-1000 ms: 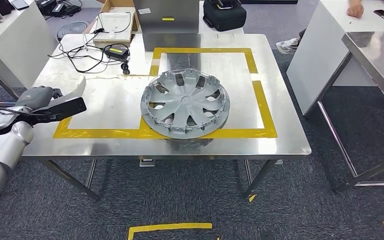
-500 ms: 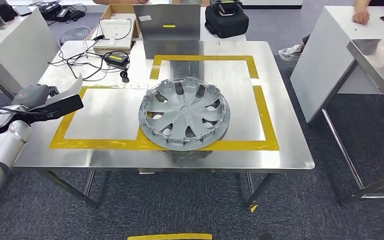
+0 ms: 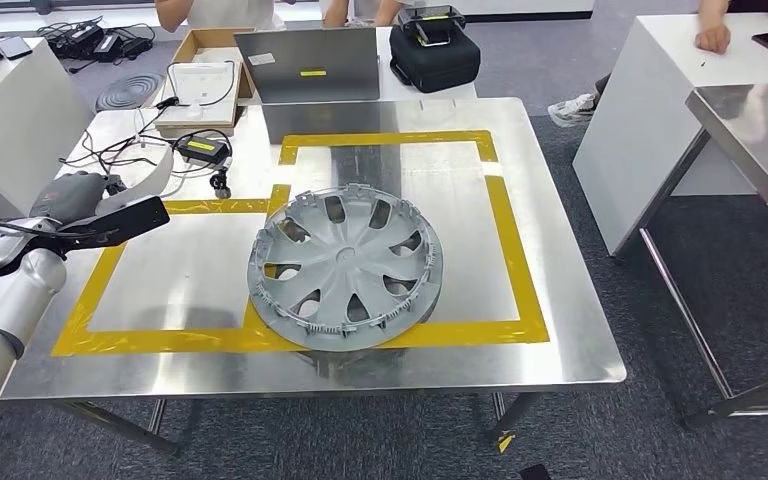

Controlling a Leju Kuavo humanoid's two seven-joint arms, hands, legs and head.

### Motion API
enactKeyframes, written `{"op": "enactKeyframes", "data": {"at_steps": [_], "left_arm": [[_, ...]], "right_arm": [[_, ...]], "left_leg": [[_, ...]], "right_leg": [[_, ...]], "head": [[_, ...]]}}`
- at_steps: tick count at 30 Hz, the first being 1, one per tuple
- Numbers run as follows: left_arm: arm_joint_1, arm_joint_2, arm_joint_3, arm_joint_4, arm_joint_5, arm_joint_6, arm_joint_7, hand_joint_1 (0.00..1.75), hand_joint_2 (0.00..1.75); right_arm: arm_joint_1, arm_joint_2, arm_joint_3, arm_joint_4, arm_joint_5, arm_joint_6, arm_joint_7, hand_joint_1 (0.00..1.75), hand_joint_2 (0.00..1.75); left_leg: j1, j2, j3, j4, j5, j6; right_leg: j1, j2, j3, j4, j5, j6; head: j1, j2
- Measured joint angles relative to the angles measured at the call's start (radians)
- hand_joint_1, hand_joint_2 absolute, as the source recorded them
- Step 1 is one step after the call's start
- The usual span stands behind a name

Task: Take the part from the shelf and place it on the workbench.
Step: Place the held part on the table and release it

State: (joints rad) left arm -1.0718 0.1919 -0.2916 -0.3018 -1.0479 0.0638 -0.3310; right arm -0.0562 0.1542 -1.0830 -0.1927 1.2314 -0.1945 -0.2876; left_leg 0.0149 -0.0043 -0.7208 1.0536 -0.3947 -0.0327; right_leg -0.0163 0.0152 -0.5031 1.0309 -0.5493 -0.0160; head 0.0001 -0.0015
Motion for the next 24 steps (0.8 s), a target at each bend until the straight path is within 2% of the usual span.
{"op": "enactKeyframes", "data": {"at_steps": [1,2,5,6,8,9,10,11,12,14,15,17,19,20,23,24], "left_arm": [[0.004,-0.001,0.001,0.001,-0.004,0.006,0.003,1.71,1.75],[0.007,-0.001,0.001,0.001,-0.008,0.011,0.007,1.71,1.75],[0.011,-0.005,0.002,-0.002,-0.016,0.02,0.011,1.71,1.75],[0.01,-0.006,0.002,-0.003,-0.018,0.024,0.011,1.71,1.75],[0.012,-0.009,0.002,-0.005,-0.025,0.037,0.011,1.71,1.75],[0.014,-0.011,0.002,-0.005,-0.028,0.045,0.011,1.71,1.75],[0.018,-0.014,0.002,-0.005,-0.031,0.056,0.011,1.71,1.75],[0.022,-0.016,0.003,-0.005,-0.033,0.065,0.012,1.71,1.75],[0.025,-0.019,0.003,-0.005,-0.034,0.075,0.014,1.71,1.75],[0.026,-0.025,0.005,-0.005,-0.035,0.09,0.017,1.71,1.75],[0.026,-0.027,0.008,-0.005,-0.036,0.095,0.018,1.71,1.75],[0.028,-0.03,0.012,-0.005,-0.041,0.1,0.02,1.71,1.75],[0.031,-0.03,0.013,-0.006,-0.048,0.1,0.017,1.71,1.75],[0.031,-0.03,0.013,-0.006,-0.05,0.097,0.015,1.71,1.75],[0.028,-0.03,0.016,-0.008,-0.055,0.093,0.008,1.71,1.75],[0.028,-0.03,0.017,-0.008,-0.058,0.091,0.005,1.71,1.75]], "right_arm": [[-0.001,0.0,0.0,0.0,-0.002,-0.001,0.0,0.0,0.0],[-0.002,0.0,0.0,0.0,-0.003,-0.002,0.002,0.0,0.0],[-0.003,-0.001,0.0,-0.001,-0.005,-0.006,0.008,0.0,0.0],[-0.004,-0.002,0.0,-0.001,-0.005,-0.006,0.009,0.0,0.0],[-0.006,-0.002,0.0,-0.001,-0.006,-0.007,0.01,0.0,0.0],[-0.007,-0.002,0.0,-0.001,-0.006,-0.007,0.011,0.0,0.0],[-0.006,-0.002,0.0,-0.001,-0.006,-0.008,0.012,0.0,0.0],[-0.006,-0.002,0.0,-0.001,-0.006,-0.008,0.013,0.0,0.0],[-0.006,-0.002,0.0,-0.001,-0.006,-0.009,0.014,0.0,0.0],[-0.008,-0.003,0.0,-0.001,-0.006,-0.01,0.014,0.0,0.0],[-0.009,-0.003,0.0,-0.001,-0.006,-0.011,0.013,0.0,0.0],[-0.009,-0.004,0.0,-0.001,-0.006,-0.012,0.012,0.0,0.0],[-0.009,-0.004,0.0,-0.001,-0.006,-0.013,0.01,0.0,0.0],[-0.009,-0.004,0.0,-0.001,-0.007,-0.013,0.009,0.0,0.0],[-0.008,-0.003,-0.001,-0.001,-0.006,-0.014,0.007,0.0,0.0],[-0.008,-0.003,-0.001,-0.001,-0.006,-0.014,0.007,0.0,0.0]], "left_leg": [[-0.003,0.0,0.004,-0.023,0.036,0.004],[-0.005,-0.001,0.004,-0.027,0.045,0.008],[0.0,-0.005,0.014,-0.021,0.038,0.024],[0.002,-0.005,0.018,-0.023,0.033,0.031],[-0.001,-0.004,0.024,-0.022,0.023,0.041],[-0.004,-0.004,0.028,-0.022,0.018,0.044],[-0.006,-0.005,0.031,-0.021,0.013,0.047],[-0.009,-0.007,0.036,-0.02,0.009,0.048],[-0.011,-0.009,0.041,-0.019,0.006,0.048],[-0.016,-0.013,0.051,-0.018,0.001,0.046],[-0.017,-0.014,0.054,-0.019,0.0,0.044],[-0.018,-0.016,0.055,-0.021,0.0,0.035],[-0.016,-0.016,0.056,-0.027,0.002,0.025],[-0.017,-0.014,0.059,-0.034,0.002,0.023],[-0.021,-0.009,0.071,-0.05,0.005,0.031],[-0.021,-0.009,0.072,-0.05,0.006,0.031]], "right_leg": [[0.002,0.002,0.003,0.001,-0.011,0.006],[0.005,0.003,0.008,0.001,-0.021,0.013],[0.006,-0.001,0.01,0.012,-0.047,0.03],[0.005,-0.004,-0.008,0.05,-0.067,0.034],[0.006,-0.008,-0.086,0.181,-0.12,0.039],[0.006,-0.008,-0.13,0.245,-0.137,0.04],[0.006,-0.008,-0.162,0.28,-0.135,0.038],[0.008,-0.008,-0.174,0.275,-0.11,0.035],[0.01,-0.008,-0.167,0.231,-0.068,0.029],[0.019,-0.008,-0.125,0.093,0.022,0.01],[0.024,-0.009,-0.108,0.042,0.05,0.002],[0.029,-0.009,-0.099,0.009,0.065,-0.006],[0.025,-0.011,-0.094,-0.003,0.072,-0.011],[0.023,-0.01,-0.09,-0.008,0.075,-0.009],[0.023,-0.007,-0.082,-0.016,0.078,-0.001],[0.024,-0.007,-0.082,-0.016,0.078,-0.003]], "head": [[0.0,0.0],[0.0,0.0],[0.001,0.0],[0.001,0.0],[0.001,0.0],[0.001,0.0],[0.001,0.0],[0.001,0.0],[0.001,0.0],[0.0,0.0],[0.0,0.0],[0.0,0.0],[0.0,0.0],[-0.002,0.0],[-0.01,0.0],[-0.01,0.0]]}}
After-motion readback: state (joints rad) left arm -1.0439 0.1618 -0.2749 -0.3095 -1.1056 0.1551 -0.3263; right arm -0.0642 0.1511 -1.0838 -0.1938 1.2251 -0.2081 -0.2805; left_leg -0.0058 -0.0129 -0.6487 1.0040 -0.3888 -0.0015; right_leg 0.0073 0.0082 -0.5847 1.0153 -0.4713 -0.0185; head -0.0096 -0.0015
